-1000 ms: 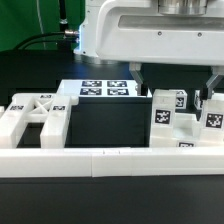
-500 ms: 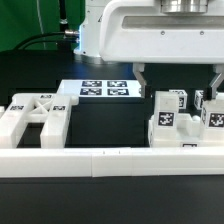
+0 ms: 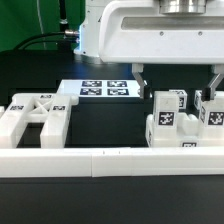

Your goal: Assemble chair

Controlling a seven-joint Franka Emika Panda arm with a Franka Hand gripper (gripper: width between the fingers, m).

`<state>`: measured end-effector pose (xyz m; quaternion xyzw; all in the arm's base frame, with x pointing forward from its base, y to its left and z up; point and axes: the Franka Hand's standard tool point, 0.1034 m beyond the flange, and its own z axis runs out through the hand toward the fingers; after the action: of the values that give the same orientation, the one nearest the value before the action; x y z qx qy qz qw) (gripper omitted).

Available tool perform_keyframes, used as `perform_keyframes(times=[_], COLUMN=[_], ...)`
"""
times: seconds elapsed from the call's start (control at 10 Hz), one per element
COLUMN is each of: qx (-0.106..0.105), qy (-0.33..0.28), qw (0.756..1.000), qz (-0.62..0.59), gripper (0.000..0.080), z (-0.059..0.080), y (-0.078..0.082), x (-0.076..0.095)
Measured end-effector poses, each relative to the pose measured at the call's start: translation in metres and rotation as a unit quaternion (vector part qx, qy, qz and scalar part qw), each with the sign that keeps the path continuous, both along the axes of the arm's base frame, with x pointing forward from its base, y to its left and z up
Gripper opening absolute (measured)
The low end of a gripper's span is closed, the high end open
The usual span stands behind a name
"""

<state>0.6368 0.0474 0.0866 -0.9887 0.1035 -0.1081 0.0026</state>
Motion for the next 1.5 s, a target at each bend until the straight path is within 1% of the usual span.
perform_keyframes(times=[0.1,0.2,0.4,0.6,0.7,0.9,1.0,1.5], qx=[-0.002,-0.005,-0.01,-0.01,-0.014,-0.045,-0.047,-0.047], qy=[-0.001,-0.004,-0.011,-0.01,-0.01,-0.012,-0.012,-0.01], qw=[1.0,1.0,1.0,1.0,0.999,0.988,0.986,0.986], qz=[0.002,0.013,0.023,0.023,0.035,0.147,0.156,0.157], gripper=[0.0649,0.0649,0.0649,0.0649,0.0649,0.0649,0.0649,0.0649], z=[-0.007,-0.009,-0.013,-0.013,-0.013,-0.013,-0.012,-0.014], y=[0.001,0.0,-0.002,-0.002,-0.003,-0.014,-0.016,-0.016], x=[-0.013,-0.018,-0.022,-0.022,-0.022,-0.021,-0.021,-0.023])
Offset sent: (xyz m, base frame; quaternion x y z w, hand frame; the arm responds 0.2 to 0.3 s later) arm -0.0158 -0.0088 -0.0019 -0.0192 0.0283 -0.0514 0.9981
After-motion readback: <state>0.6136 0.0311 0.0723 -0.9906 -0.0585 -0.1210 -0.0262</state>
